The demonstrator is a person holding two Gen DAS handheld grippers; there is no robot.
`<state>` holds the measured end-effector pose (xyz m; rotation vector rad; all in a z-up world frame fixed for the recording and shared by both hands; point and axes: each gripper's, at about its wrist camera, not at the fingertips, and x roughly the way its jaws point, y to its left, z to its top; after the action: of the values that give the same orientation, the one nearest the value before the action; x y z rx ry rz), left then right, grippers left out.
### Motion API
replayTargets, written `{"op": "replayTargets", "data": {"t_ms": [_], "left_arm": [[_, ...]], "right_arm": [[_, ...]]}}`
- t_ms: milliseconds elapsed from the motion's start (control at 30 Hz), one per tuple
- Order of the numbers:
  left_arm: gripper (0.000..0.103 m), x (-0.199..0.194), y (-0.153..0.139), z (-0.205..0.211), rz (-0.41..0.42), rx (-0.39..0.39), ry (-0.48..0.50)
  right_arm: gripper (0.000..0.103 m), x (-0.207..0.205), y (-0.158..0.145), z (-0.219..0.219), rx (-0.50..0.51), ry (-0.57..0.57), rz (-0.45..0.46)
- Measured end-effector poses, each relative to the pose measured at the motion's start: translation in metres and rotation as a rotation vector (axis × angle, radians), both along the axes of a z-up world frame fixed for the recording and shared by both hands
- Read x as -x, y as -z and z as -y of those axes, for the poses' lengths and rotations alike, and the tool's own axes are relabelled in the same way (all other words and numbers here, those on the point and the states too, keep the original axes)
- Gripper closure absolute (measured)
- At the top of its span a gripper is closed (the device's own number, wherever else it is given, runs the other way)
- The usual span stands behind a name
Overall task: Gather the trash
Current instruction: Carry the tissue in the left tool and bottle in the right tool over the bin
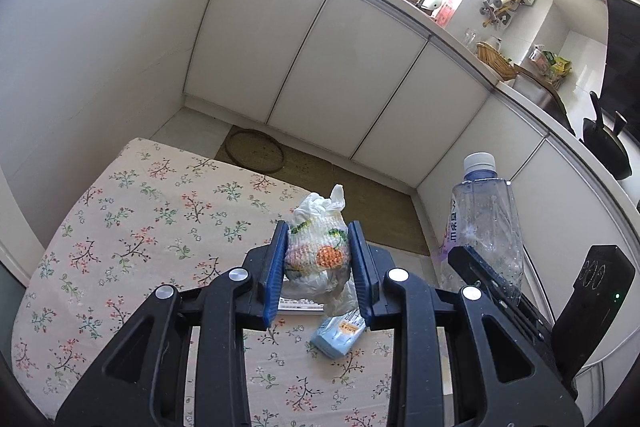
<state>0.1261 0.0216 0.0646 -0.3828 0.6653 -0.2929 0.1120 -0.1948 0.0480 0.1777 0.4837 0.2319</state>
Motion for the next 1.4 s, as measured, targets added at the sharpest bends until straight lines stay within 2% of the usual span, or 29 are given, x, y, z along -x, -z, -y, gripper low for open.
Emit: {"op": "replayTargets", "data": {"t_ms": [267, 500, 700, 967, 1133, 1200, 1333, 1400], "left_arm": [[0.074, 0.002, 0.000, 0.040, 0.009, -0.003, 0.065], [0.074, 0.006, 0.001, 0.080, 0.012, -0.003, 0.128], [0.074, 0.009, 0.006, 0.125, -0.001, 0.005, 0.201], [0.074, 0.024, 0.010, 0.213, 0.012, -0.013, 0.340], [0.074, 0.036, 0.014, 0.259, 0.030, -0.036, 0.408], [0.074, 0.038, 0.016, 0.272, 0.030, -0.042, 0.428], [0.074, 0.042, 0.020, 0.297, 0.036, -0.060, 0.467], [0.074, 0.045, 0.023, 0.310, 0.038, -0.070, 0.488]], "right_arm": [[0.085, 0.016, -0.011, 0.058, 0.006, 0.200, 0.038], [0.084, 0.032, -0.013, 0.111, 0.027, 0.327, 0.037], [0.085, 0.041, 0.000, 0.158, 0.072, 0.416, -0.047], [0.084, 0.067, 0.019, 0.219, 0.088, 0.502, -0.134], [0.080, 0.075, 0.033, 0.248, 0.098, 0.508, -0.202], [0.073, 0.079, 0.038, 0.258, 0.094, 0.514, -0.220], [0.069, 0.088, 0.041, 0.273, 0.104, 0.544, -0.212], [0.060, 0.093, 0.041, 0.280, 0.101, 0.560, -0.210]]}}
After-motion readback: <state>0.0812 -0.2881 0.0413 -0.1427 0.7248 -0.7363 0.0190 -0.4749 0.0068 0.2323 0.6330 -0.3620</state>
